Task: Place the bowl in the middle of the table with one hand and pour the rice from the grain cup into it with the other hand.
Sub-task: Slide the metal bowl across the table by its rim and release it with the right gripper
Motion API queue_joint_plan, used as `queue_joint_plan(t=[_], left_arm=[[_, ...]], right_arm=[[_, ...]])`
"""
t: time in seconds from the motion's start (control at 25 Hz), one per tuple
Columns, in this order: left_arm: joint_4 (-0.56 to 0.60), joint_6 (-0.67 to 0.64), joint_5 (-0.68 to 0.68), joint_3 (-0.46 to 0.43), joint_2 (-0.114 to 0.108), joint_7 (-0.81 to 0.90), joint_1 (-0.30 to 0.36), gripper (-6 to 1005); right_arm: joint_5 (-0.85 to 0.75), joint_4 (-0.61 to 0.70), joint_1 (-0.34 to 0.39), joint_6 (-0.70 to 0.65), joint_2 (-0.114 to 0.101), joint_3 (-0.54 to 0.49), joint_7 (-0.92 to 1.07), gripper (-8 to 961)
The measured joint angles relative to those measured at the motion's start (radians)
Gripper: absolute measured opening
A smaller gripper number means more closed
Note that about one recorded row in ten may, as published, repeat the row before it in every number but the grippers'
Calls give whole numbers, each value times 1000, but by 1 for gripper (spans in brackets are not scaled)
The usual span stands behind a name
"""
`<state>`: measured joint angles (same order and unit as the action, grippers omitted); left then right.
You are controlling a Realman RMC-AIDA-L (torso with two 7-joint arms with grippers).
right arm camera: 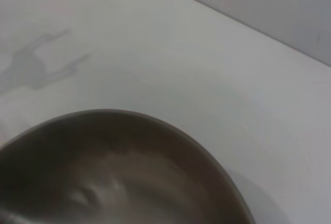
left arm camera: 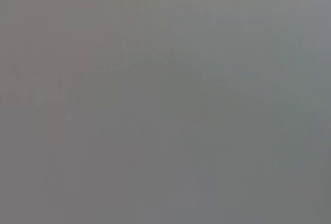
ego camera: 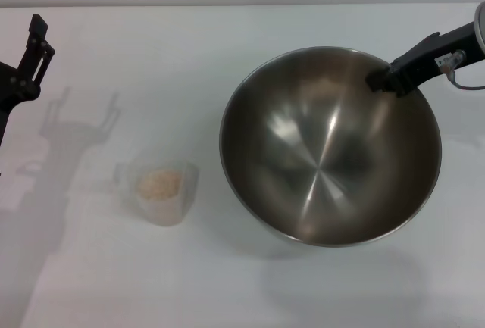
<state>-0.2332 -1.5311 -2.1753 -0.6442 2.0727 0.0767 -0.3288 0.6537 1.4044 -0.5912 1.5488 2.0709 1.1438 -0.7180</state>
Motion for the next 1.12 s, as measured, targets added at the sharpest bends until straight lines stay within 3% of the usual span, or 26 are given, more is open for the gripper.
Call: queue_joint_plan(t=[0.4, 1.12], left_arm=[[-2, -1, 0, 0, 0, 0, -2, 811], [0, 0, -7, 1, 1, 0, 0, 812]], right_arm=[[79, -11, 6, 83, 4, 12, -123, 1], [100, -132, -29, 27, 8, 206, -100, 0]])
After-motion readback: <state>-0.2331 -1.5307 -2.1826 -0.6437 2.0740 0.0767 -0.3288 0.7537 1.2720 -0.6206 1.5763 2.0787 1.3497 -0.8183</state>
